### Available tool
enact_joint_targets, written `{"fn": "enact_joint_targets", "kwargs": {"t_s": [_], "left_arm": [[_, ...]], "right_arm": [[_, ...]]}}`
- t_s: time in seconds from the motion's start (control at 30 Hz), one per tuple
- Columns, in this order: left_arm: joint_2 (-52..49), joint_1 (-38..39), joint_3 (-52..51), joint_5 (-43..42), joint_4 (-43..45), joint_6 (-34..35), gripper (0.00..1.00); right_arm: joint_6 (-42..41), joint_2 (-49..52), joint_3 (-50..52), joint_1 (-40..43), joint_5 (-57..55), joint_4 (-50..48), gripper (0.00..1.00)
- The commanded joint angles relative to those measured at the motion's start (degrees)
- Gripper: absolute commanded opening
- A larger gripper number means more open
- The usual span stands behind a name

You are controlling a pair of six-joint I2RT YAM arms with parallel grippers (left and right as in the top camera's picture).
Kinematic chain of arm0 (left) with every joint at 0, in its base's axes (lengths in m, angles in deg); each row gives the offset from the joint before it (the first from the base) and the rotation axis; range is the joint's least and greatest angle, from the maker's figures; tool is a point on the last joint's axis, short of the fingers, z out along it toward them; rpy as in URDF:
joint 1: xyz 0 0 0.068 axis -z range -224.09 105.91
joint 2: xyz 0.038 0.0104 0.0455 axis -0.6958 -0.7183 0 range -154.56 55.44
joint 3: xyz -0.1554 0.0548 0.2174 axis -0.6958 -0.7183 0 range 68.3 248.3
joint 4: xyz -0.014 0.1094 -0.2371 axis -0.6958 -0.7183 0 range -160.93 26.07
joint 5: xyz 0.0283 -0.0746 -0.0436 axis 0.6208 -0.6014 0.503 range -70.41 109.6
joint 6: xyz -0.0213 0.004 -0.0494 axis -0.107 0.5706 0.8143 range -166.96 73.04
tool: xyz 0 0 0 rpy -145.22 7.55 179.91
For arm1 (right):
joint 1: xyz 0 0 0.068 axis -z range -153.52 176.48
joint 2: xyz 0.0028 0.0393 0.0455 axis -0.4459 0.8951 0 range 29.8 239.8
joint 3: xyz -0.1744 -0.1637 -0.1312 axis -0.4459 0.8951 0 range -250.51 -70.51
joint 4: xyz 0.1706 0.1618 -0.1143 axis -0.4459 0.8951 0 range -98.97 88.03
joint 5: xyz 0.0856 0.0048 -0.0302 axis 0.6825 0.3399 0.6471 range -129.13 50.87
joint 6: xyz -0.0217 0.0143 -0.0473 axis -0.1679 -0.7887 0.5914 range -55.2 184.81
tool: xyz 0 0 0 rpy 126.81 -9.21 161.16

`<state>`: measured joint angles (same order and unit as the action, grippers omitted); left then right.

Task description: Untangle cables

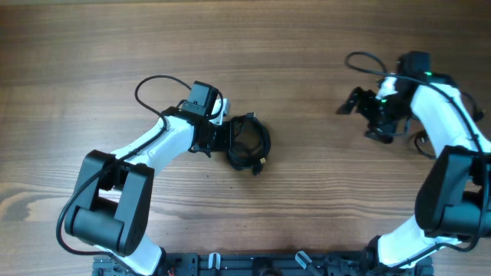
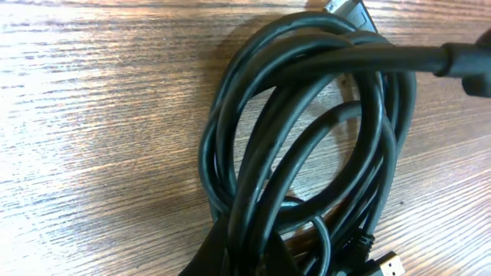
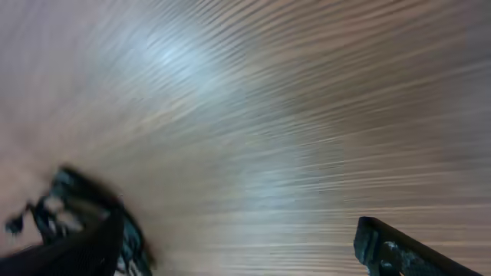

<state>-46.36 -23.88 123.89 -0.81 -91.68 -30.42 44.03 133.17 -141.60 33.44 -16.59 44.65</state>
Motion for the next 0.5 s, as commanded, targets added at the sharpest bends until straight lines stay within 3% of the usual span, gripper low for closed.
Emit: {"fn": "enact_joint_targets", "kwargs": {"t_s": [0.0,0.1,0.17,0.3,0.37,0.47], "left_arm": [[-0.68,0.2,-0.52,0.74,0.42,2.27,0.04],[-0.63,-0.55,-0.52,2.21,0.5,9.75,0.04],[-0.63,-2.38,-0.52,2.43,0.87,20.15,0.04],[-0.63,-6.71,-0.52,-2.89,3.85,32.72,0.04],[-0.63,-8.74,-0.52,-5.81,4.44,40.65,0.04],[-0.63,-10.29,-0.52,-8.15,4.68,42.64,0.04]], "right_arm": [[4.81,-0.72,-0.48,-6.99,2.86,-0.5,0.99],[5.79,-0.72,-0.55,-12.39,3.93,-1.22,1.0],[5.99,-0.72,-0.52,-14.08,7.82,-2.69,0.94],[14.91,-0.72,-0.52,-19.93,14.16,-2.38,0.94],[14.16,-0.72,-0.52,-24.04,14.21,-3.17,0.93],[5.88,-0.72,-0.52,-29.46,14.16,-7.67,0.82]]}}
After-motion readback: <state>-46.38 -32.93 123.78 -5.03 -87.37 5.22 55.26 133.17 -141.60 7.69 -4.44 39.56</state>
